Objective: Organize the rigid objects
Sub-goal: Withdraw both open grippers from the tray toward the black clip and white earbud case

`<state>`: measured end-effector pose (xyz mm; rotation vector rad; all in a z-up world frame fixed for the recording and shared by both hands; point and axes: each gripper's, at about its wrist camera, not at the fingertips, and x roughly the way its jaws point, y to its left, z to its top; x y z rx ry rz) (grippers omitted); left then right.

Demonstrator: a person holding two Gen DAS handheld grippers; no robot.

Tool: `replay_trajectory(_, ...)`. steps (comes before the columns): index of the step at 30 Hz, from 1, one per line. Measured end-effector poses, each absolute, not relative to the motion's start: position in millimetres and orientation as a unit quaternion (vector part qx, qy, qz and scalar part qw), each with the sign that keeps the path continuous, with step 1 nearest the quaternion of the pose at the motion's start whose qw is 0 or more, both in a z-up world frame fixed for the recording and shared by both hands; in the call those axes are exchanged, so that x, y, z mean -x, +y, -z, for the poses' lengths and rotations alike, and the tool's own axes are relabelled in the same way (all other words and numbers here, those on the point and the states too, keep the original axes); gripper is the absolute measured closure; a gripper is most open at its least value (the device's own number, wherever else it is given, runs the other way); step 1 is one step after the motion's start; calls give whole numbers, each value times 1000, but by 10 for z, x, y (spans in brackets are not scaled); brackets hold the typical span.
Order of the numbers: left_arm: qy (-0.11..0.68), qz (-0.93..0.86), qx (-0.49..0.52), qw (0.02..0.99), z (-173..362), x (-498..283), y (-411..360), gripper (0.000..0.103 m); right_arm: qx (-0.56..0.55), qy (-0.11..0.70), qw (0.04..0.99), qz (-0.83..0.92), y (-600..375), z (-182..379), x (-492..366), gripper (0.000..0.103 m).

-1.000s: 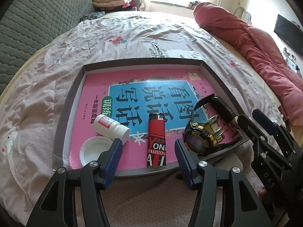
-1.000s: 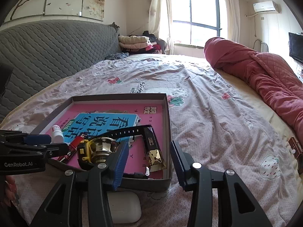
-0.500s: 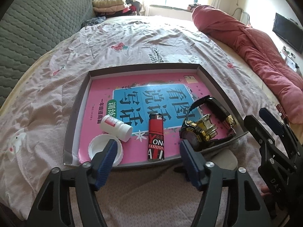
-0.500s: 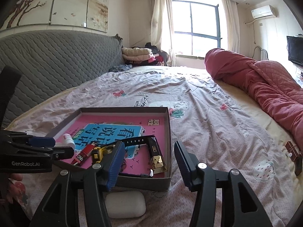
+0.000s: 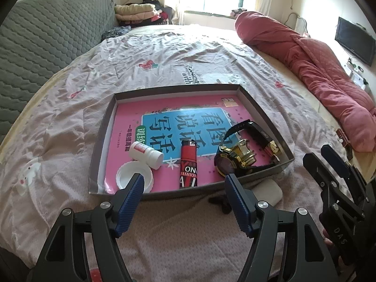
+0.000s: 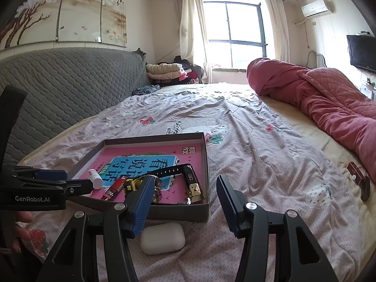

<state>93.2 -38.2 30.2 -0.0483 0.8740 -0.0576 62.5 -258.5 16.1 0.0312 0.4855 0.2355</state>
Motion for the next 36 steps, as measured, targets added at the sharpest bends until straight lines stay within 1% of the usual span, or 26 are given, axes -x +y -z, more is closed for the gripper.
replay_trajectory(24,415,37,14,909,-415,-484,-293,30,18,269,959,-91,-2375,-213,-220,49)
replay_trajectory(36,425,47,8,904,-334,-467,-374,30,18,309,947,-81,-2368,-228,-234,49)
